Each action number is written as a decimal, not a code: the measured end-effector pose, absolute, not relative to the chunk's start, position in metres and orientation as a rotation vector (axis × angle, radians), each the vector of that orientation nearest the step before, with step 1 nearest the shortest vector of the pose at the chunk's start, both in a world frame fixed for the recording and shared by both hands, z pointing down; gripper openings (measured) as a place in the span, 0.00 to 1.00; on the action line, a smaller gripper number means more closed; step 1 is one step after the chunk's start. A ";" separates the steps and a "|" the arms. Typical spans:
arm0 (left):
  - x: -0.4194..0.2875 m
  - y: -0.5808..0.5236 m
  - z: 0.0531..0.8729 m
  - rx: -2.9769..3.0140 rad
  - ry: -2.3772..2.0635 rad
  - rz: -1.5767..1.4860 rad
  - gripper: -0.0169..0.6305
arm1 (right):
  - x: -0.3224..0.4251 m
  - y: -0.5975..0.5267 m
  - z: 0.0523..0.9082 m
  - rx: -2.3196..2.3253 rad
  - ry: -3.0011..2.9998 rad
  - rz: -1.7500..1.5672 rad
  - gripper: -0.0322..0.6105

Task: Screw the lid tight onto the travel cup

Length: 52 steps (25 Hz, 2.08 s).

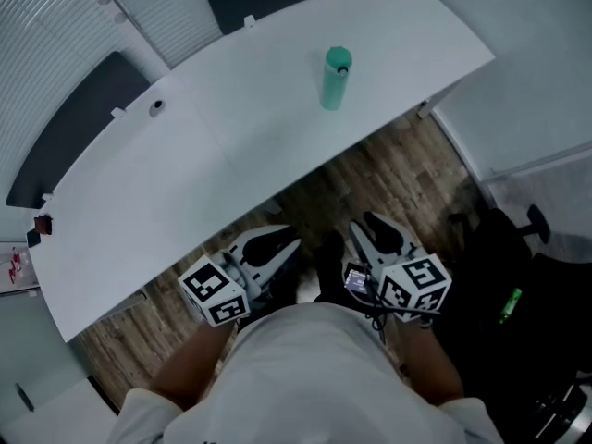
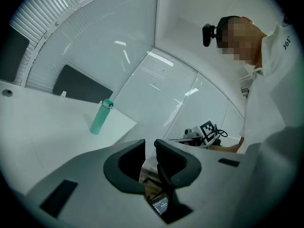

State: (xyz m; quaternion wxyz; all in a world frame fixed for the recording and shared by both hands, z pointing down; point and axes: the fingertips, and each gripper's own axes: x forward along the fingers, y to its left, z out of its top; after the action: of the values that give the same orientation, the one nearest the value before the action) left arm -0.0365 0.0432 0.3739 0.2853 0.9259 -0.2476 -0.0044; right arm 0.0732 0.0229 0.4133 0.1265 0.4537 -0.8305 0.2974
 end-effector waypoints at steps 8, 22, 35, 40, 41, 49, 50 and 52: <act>-0.001 -0.007 0.378 2.461 -0.753 -0.010 0.18 | 0.105 -0.023 0.417 1.229 -2.440 0.850 0.26; 0.030 -0.047 0.384 2.515 -0.797 0.055 0.26 | 0.128 -0.062 0.423 1.175 -2.469 0.814 0.26; 0.007 -0.069 0.401 2.532 -0.683 0.093 0.29 | 0.100 -0.071 0.435 1.262 -2.391 0.855 0.26; 0.003 -0.076 0.408 2.521 -0.667 0.105 0.29 | 0.103 -0.075 0.439 1.291 -2.362 0.859 0.26; 0.002 -0.078 0.408 2.519 -0.665 0.107 0.29 | 0.105 -0.076 0.440 1.297 -2.355 0.860 0.26; 0.005 -0.106 0.413 2.545 -0.660 0.126 0.30 | 0.107 -0.105 0.440 1.295 -2.350 0.825 0.26; 0.006 -0.111 0.413 2.550 -0.662 0.128 0.30 | 0.105 -0.109 0.439 1.290 -2.353 0.821 0.26; 0.008 -0.120 0.414 2.558 -0.663 0.130 0.30 | 0.104 -0.118 0.439 1.277 -2.359 0.814 0.26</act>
State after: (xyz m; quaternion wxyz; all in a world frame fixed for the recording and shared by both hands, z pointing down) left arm 0.0080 -0.1202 0.4137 0.2452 0.9373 -0.2430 0.0475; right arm 0.1037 -0.1176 0.4394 0.1685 0.4492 -0.8294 0.2862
